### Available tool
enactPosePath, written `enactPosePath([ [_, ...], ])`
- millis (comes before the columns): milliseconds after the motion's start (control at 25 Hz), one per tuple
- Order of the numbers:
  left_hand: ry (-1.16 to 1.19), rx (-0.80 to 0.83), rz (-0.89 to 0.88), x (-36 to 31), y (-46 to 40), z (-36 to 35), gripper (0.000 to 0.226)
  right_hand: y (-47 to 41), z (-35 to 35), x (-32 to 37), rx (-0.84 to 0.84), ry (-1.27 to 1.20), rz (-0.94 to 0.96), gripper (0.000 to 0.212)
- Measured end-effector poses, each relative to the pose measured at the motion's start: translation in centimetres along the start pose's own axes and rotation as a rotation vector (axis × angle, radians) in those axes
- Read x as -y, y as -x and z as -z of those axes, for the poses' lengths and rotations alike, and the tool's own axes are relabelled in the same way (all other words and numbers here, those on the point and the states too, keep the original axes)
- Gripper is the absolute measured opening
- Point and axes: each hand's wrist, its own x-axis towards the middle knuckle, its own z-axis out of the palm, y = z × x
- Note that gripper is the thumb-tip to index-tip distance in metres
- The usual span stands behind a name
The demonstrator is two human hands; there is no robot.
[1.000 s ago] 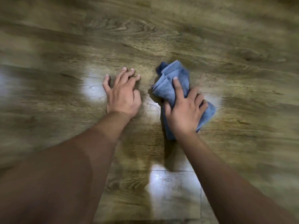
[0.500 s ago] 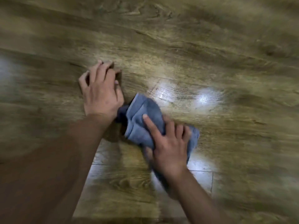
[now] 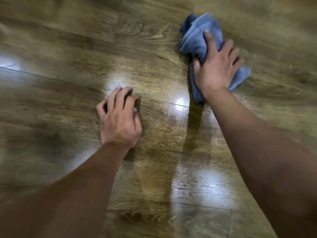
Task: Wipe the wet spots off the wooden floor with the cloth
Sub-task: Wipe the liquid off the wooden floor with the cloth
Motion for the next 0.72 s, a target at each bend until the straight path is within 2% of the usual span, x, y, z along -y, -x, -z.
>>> enactPosePath([
  [120,-0.006,0.002,0.004,-0.3,-0.1,0.2,0.040,5.0,0.8,0.7,0.023,-0.027,0.071,0.072],
  [320,0.000,-0.006,-0.004,0.0,-0.1,0.3,0.042,19.9,2.0,-0.2,0.094,-0.110,0.223,0.078],
  [400,0.004,-0.013,-0.002,0.0,0.0,0.2,0.041,22.0,1.9,-1.2,0.105,-0.112,0.273,0.077],
  [520,0.009,-0.036,-0.003,0.0,-0.1,0.0,0.039,17.8,1.6,-0.7,0.090,-0.119,0.198,0.077],
  [720,0.024,-0.046,-0.011,0.1,0.1,-0.3,0.039,2.5,0.4,0.8,0.036,-0.038,0.049,0.074],
])
